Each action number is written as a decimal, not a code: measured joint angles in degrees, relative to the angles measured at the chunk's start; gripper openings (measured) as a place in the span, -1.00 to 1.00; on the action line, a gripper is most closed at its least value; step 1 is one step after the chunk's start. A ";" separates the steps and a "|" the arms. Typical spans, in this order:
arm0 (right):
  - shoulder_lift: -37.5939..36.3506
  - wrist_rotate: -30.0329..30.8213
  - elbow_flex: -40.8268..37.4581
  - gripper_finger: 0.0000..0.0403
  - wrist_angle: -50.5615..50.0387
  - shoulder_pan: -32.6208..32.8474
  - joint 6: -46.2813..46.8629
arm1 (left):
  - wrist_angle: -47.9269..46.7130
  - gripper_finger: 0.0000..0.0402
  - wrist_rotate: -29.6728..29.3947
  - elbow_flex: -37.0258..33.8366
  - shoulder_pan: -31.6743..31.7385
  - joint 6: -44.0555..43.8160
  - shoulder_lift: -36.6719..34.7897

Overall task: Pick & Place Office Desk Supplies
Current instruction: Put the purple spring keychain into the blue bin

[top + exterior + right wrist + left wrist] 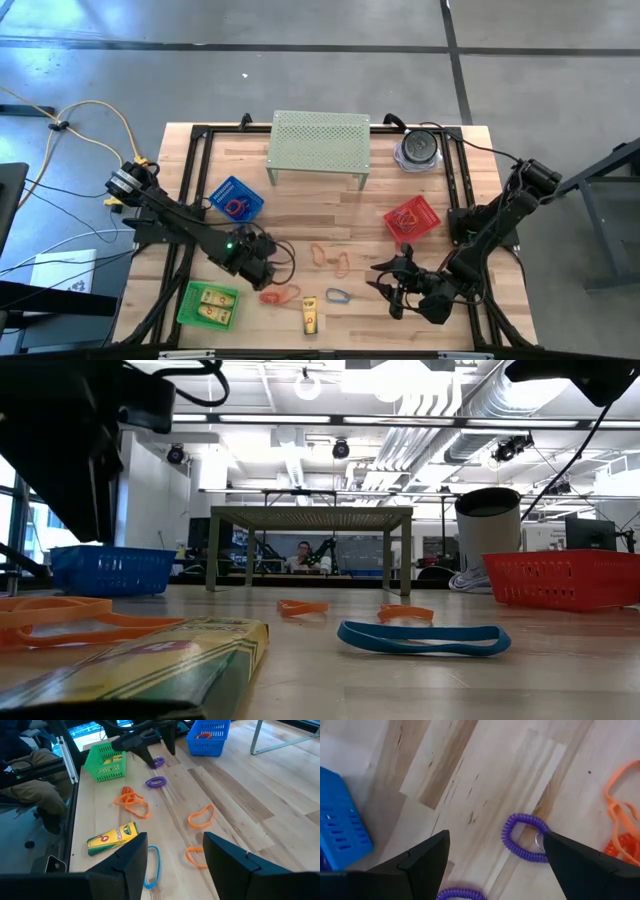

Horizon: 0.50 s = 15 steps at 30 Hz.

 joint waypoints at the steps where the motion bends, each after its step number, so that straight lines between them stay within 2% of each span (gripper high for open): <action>1: -0.01 0.09 0.00 -0.10 -0.01 0.00 -0.02 | 0.19 0.56 0.00 -0.11 0.16 -0.63 0.00; 11: 0.00 0.40 0.00 -0.10 0.01 0.00 -1.20 | 1.00 0.56 0.14 -0.35 0.41 -16.91 1.44; 15: 0.00 0.23 0.00 -0.10 0.08 0.00 -1.12 | 0.86 0.56 3.90 -0.35 0.35 -21.13 4.95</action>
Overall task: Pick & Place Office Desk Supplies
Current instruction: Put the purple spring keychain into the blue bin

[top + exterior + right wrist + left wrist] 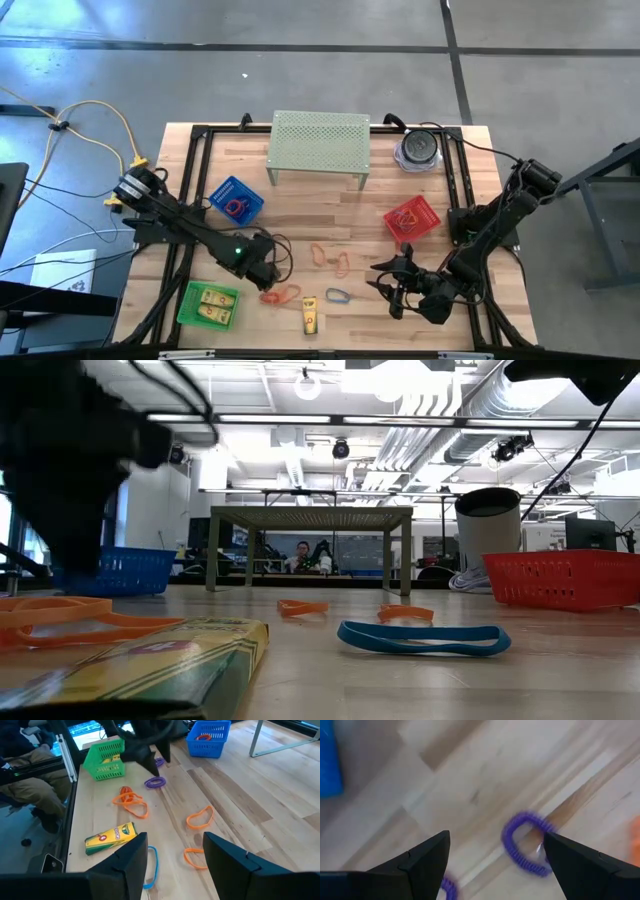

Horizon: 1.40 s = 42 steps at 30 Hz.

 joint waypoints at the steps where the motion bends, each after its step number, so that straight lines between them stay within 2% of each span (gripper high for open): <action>1: -0.02 0.02 0.00 -0.10 0.05 0.00 0.02 | 0.03 0.56 1.54 0.00 0.00 -0.10 0.91; 5: -0.02 0.01 0.00 -0.10 0.04 0.00 0.02 | 0.30 0.56 5.36 0.00 0.00 -0.72 4.20; 14: -0.01 0.00 0.00 -0.10 0.11 0.00 0.05 | 0.38 0.55 6.91 0.15 0.88 -0.44 5.20; 18: -0.02 -0.02 0.00 -0.10 0.11 0.00 0.05 | 1.60 0.45 7.42 0.11 0.92 0.89 5.25; 23: 0.00 -0.02 0.00 -0.10 0.07 0.00 0.05 | 3.49 0.17 8.07 0.04 0.92 1.96 5.32; 32: -0.01 -0.02 0.00 -0.10 0.00 0.00 0.05 | 4.36 -0.49 8.07 0.09 0.87 2.39 5.36; 38: -0.02 -0.02 0.00 -0.10 -0.02 0.00 0.05 | 5.25 -0.90 5.46 0.07 0.44 7.85 5.36; 42: -0.02 -0.02 0.00 -0.10 -0.04 0.01 -0.07 | 7.35 -0.96 1.85 1.27 -0.93 10.61 5.63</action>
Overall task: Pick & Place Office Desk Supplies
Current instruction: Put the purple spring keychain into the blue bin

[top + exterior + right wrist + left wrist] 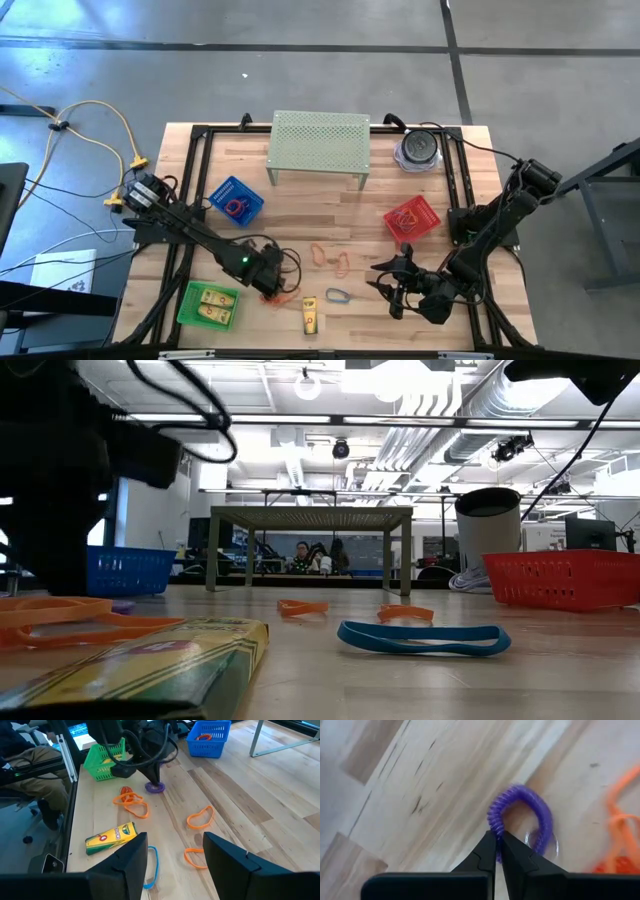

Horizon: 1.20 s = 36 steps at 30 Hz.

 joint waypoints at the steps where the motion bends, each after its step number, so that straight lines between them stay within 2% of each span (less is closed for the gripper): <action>1: 0.02 0.00 0.00 -0.10 0.00 -0.01 -0.05 | -0.26 -0.97 -0.29 0.47 -0.06 0.68 -0.10; 9: 0.00 0.12 0.00 -0.10 -0.04 -0.01 -0.25 | -5.83 -0.97 -3.74 7.61 -0.03 7.43 -1.40; 13: 0.00 0.15 0.00 -0.10 -0.07 -0.01 -0.27 | -17.55 -0.98 -7.18 14.98 -0.03 9.32 -1.51; 21: 0.02 0.14 0.00 -0.10 -0.04 -0.01 -0.27 | -44.83 -0.98 -12.76 27.38 -0.27 5.32 -1.63; 23: 0.00 0.18 0.00 -0.10 -0.04 -0.01 -0.13 | -50.34 -0.98 -11.43 27.70 -0.05 4.59 -2.10; 27: 0.00 0.21 0.00 -0.10 0.12 -0.01 0.03 | -50.36 -0.98 -6.61 26.21 2.61 10.66 -4.38; 32: 0.00 0.15 0.02 -0.10 0.90 -0.01 0.14 | -50.65 -0.98 -5.42 22.50 9.28 15.37 -9.52; 36: 0.00 0.04 0.02 -0.10 0.85 -0.01 0.14 | -50.65 -0.98 -5.46 16.78 16.19 16.84 -16.53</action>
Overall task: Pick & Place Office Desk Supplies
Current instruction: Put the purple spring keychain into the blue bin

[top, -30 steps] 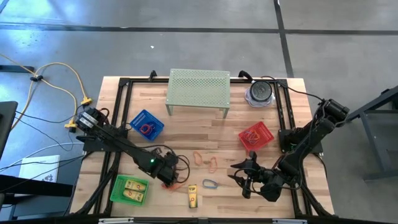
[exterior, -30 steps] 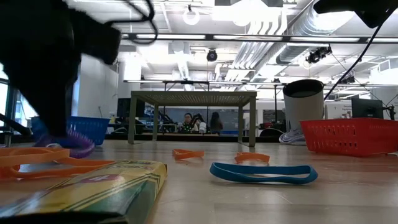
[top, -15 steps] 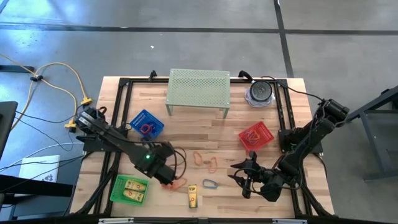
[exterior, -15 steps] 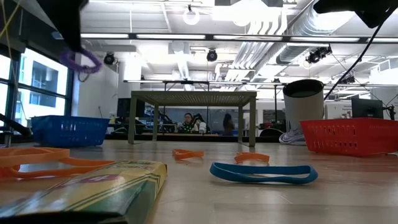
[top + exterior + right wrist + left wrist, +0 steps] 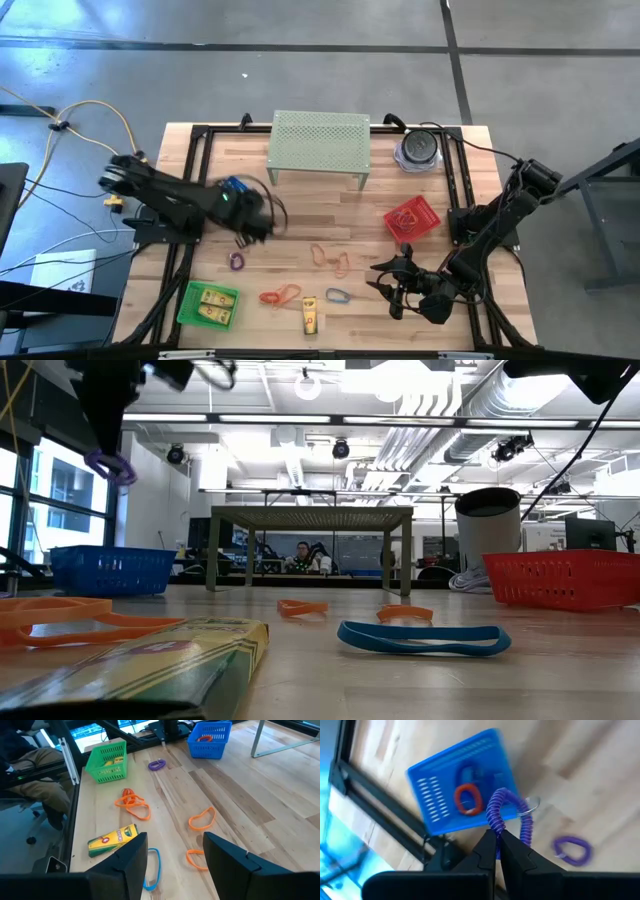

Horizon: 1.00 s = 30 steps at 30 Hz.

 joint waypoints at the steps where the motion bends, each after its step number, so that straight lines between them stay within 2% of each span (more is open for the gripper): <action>1: 0.00 -0.02 0.00 -0.10 0.00 0.00 -0.02 | 0.31 -0.98 0.03 -1.80 1.97 0.02 -2.13; 6: 0.00 -0.02 0.00 -0.10 -0.04 0.00 -0.31 | 0.93 -0.98 0.21 -8.85 11.78 0.02 -10.23; 10: 0.00 0.27 0.00 -0.10 -0.04 0.00 -0.41 | 4.95 -0.98 1.63 -12.51 16.70 2.33 -12.98; 17: 0.00 1.36 0.00 -0.10 -0.02 0.00 -0.42 | 14.72 -0.98 3.67 -17.88 21.21 9.74 -11.97; 24: 0.00 1.14 0.00 -0.10 -0.03 0.00 -0.42 | 16.93 -0.98 5.52 -20.49 24.89 10.69 -11.69; 30: 0.00 1.07 0.00 -0.10 -0.04 0.00 -0.42 | 23.47 -0.96 7.25 -23.66 25.80 13.71 -11.69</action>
